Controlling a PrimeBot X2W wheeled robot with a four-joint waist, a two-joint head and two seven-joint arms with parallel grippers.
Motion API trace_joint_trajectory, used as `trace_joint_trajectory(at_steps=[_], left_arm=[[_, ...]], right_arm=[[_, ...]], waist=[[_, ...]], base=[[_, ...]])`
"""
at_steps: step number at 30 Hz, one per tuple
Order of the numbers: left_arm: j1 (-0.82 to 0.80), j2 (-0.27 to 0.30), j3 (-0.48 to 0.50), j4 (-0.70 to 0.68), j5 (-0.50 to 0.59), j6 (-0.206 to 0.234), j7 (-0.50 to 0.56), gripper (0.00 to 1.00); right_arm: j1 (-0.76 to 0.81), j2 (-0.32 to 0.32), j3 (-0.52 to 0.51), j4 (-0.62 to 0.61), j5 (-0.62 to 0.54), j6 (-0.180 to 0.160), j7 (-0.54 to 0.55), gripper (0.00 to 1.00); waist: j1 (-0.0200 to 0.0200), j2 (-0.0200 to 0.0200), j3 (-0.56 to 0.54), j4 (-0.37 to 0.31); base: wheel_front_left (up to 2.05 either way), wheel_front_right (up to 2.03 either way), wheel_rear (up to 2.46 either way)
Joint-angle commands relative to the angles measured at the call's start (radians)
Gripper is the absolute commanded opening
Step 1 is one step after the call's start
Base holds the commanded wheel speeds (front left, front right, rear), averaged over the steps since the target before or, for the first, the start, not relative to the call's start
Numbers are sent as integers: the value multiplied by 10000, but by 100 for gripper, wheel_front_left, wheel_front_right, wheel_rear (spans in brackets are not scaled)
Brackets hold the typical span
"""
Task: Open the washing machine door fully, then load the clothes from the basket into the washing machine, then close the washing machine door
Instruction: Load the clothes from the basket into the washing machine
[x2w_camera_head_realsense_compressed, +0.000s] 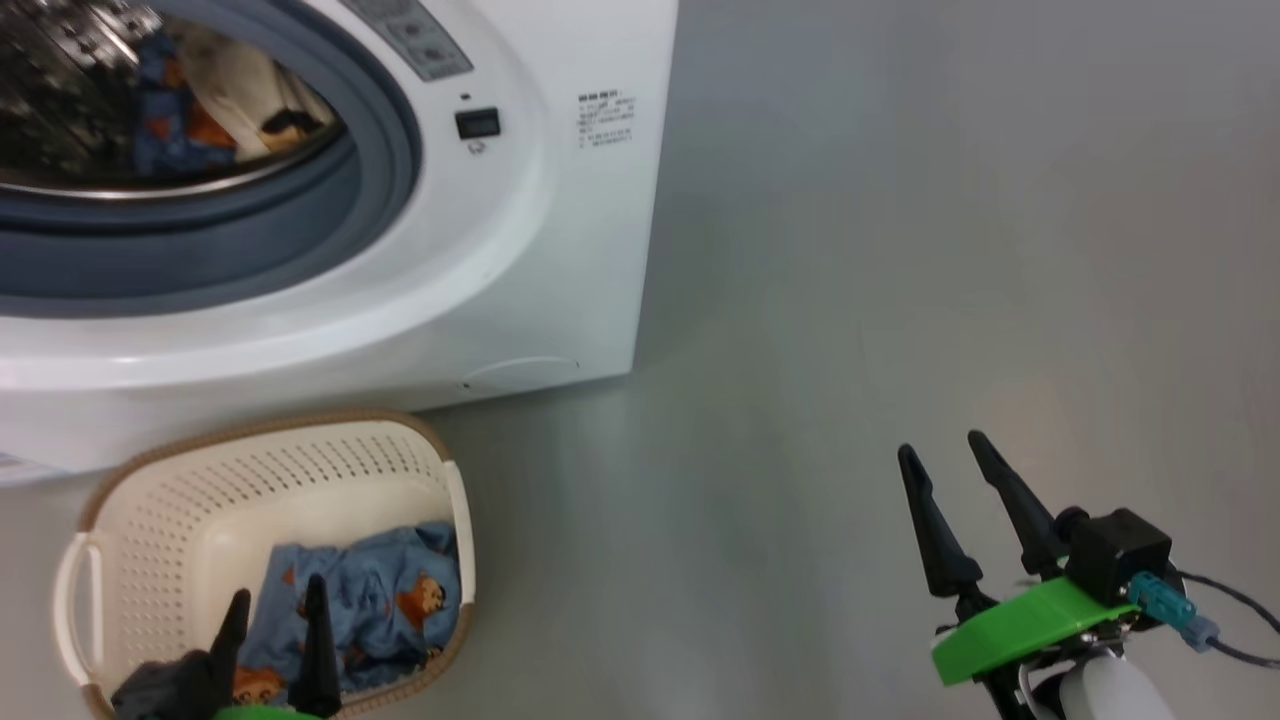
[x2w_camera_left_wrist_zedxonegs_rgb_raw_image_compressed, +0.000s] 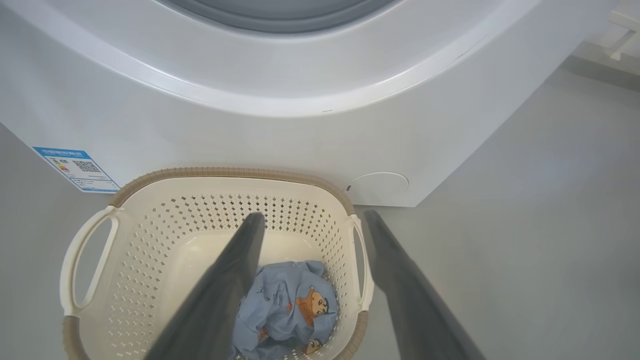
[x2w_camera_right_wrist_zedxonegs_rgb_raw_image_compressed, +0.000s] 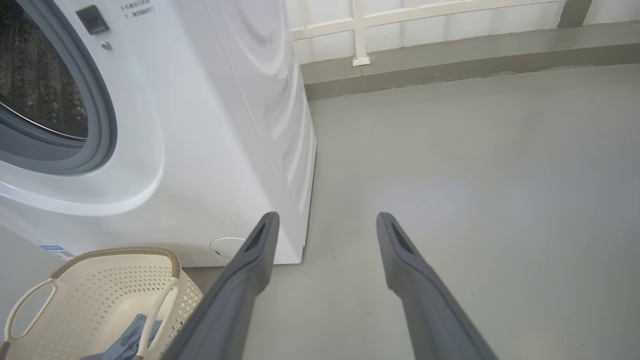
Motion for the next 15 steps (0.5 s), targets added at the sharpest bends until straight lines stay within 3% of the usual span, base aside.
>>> trace_joint_trajectory(at_steps=[1, 15], left_arm=[[-260, 85, 403, -38, 72, -45, -65, 100], [-2018, 511, 1342, 2647, 650, -699, -65, 100]], right_arm=[[-206, -42, 291, -246, 66, 16, -49, 100], [-933, 108, 535, -325, 257, 16, -49, 100]], waist=[[-2, 0, 759, -224], [-2, 0, 2421, -718]], base=[[0, 0, 0], [0, 0, 0]])
